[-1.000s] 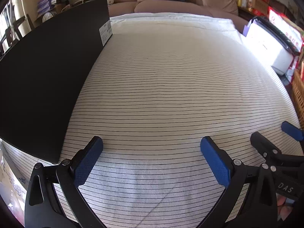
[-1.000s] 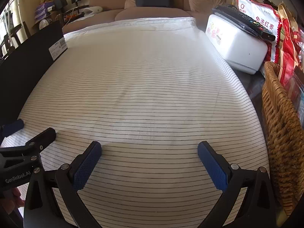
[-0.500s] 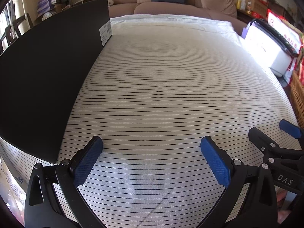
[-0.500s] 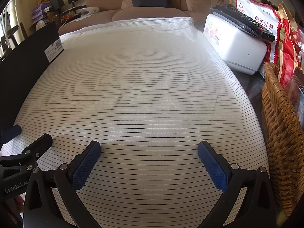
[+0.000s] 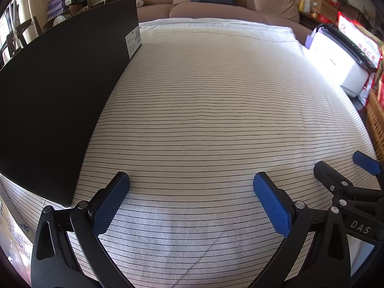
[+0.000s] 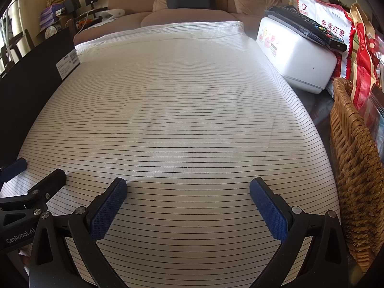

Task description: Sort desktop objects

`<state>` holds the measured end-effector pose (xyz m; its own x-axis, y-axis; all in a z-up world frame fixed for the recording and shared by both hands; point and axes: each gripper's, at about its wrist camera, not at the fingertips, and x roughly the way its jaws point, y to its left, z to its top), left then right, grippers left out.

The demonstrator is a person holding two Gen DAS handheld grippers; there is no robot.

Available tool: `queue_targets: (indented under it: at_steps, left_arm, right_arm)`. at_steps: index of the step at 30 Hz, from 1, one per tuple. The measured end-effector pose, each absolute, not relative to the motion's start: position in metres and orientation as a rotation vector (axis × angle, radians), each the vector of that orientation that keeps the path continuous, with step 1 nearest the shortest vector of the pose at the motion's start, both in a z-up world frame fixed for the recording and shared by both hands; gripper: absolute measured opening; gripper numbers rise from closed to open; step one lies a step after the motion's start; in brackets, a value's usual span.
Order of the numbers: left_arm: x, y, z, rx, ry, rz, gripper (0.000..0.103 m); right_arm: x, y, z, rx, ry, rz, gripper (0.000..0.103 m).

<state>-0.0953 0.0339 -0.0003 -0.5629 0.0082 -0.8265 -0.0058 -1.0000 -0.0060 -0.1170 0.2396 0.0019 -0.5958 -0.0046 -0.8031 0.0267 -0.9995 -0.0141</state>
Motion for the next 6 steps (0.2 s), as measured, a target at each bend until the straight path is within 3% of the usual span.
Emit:
queue_targets:
  at_steps: [6]
  left_arm:
    - [-0.0949, 0.0335, -0.0002, -1.465, -0.002, 2.771, 0.103]
  right_arm:
    - [-0.1171, 0.2396, 0.0019, 1.404, 0.038, -2.790, 0.103]
